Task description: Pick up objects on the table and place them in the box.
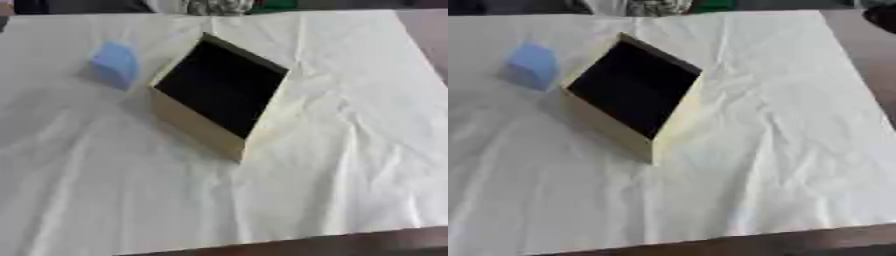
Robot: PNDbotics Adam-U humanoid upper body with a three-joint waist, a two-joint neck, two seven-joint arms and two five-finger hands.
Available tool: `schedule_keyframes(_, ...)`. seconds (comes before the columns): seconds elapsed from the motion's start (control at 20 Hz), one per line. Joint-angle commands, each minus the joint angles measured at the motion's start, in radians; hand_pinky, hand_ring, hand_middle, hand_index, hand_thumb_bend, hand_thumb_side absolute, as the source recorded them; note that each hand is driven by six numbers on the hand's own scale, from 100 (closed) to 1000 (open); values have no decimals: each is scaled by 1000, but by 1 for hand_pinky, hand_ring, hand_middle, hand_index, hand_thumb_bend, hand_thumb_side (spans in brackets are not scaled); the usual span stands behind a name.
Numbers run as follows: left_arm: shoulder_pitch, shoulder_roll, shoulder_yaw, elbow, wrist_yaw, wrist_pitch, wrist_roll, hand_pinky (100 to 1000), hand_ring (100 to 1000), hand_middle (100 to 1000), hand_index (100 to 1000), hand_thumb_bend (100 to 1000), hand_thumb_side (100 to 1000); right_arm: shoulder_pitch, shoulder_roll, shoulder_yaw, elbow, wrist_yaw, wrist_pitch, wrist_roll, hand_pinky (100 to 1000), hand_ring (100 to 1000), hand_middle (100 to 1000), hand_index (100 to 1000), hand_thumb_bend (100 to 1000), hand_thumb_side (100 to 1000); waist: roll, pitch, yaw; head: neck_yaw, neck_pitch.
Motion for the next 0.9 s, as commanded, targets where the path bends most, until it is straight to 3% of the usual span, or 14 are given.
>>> schedule_keyframes(0.05, -48, 53, -24, 36, -30, -23, -50, 807, 835, 774, 877, 627, 554, -21, -28, 2, -14, -11, -1, 20, 792, 832, 849, 870, 100, 520, 16, -23, 1, 9, -3)
schedule_keyframes(0.4, -164, 33, -59, 132, -88, -71, -163, 805, 834, 776, 880, 599, 590, -52, 2, 23, -14, -15, 24, 37, 788, 827, 844, 866, 100, 486, 22, -48, 0, -4, -12)
schedule_keyframes(0.6, -176, 18, -41, 120, -102, -66, -231, 804, 833, 775, 879, 597, 591, -73, 18, 45, -14, -4, 27, 51, 789, 829, 845, 867, 100, 494, 23, -51, 7, 25, -16)
schedule_keyframes(0.9, -188, 12, -15, 100, -107, -52, -333, 803, 831, 772, 873, 600, 548, -81, 25, 54, -14, 3, 30, 60, 790, 829, 846, 868, 100, 498, 26, -49, 9, 24, -26)
